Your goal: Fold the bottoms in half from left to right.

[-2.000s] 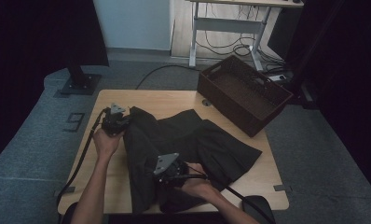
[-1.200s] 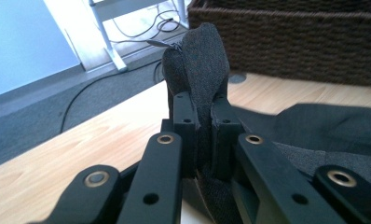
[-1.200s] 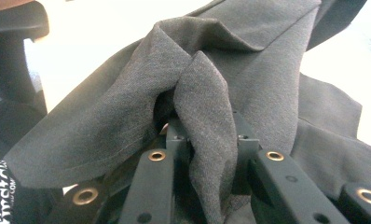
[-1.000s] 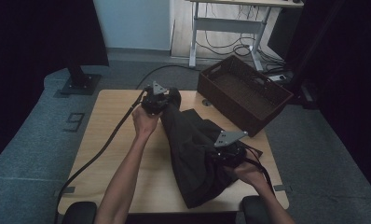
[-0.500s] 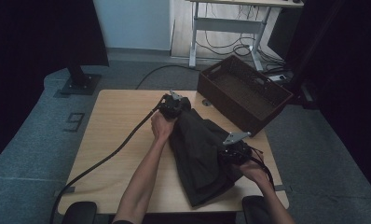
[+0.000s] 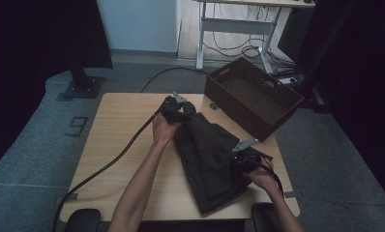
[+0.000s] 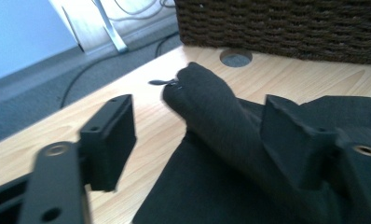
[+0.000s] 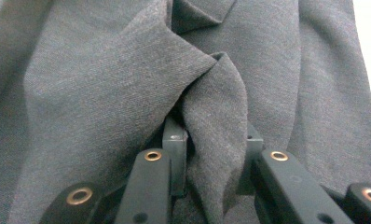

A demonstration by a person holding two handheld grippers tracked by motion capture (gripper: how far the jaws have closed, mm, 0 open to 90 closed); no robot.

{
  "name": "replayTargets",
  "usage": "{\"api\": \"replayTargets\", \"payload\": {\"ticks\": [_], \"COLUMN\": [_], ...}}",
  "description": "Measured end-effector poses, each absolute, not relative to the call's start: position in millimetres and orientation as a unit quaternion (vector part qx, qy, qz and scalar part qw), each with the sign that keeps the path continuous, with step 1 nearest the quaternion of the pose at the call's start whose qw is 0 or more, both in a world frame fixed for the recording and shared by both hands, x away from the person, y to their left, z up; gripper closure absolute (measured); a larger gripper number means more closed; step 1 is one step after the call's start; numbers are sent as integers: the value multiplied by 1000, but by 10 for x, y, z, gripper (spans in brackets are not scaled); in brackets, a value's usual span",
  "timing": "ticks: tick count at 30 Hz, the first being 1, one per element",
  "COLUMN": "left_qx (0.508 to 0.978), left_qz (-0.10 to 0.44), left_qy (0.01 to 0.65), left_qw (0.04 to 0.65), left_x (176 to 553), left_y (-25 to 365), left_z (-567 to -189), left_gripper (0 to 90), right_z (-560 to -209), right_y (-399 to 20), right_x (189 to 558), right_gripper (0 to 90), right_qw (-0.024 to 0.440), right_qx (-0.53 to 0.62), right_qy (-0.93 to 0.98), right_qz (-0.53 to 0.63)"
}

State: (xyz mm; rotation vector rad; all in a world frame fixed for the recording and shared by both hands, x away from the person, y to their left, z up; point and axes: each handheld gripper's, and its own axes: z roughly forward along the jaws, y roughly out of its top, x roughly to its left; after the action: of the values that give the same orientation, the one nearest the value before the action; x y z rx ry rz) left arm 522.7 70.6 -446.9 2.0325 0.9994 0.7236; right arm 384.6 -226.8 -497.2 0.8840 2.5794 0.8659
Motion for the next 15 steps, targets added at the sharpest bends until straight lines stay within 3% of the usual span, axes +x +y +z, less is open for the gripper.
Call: {"api": "replayTargets", "payload": {"ticks": [5,8,15], "left_qx": [802,812,842], "left_qz": [248,230,214], "left_qy": [378,362,328], "left_qw": [390,397,371], "left_x": [5041,4890,4541], "left_y": [840,839,724], "left_z": [-4443,-4502,-4738], "left_gripper": [145,131,38], "right_z": [-5023,-5043,-4981], "right_y": [-2292,-2314,-2417], "right_x": [3860,3853,3769], "right_gripper": [701,678,447], "right_qw": [143,144,167], "right_qx": [309,316,324], "right_qy": [896,893,892], "right_qz": [285,287,269]}}
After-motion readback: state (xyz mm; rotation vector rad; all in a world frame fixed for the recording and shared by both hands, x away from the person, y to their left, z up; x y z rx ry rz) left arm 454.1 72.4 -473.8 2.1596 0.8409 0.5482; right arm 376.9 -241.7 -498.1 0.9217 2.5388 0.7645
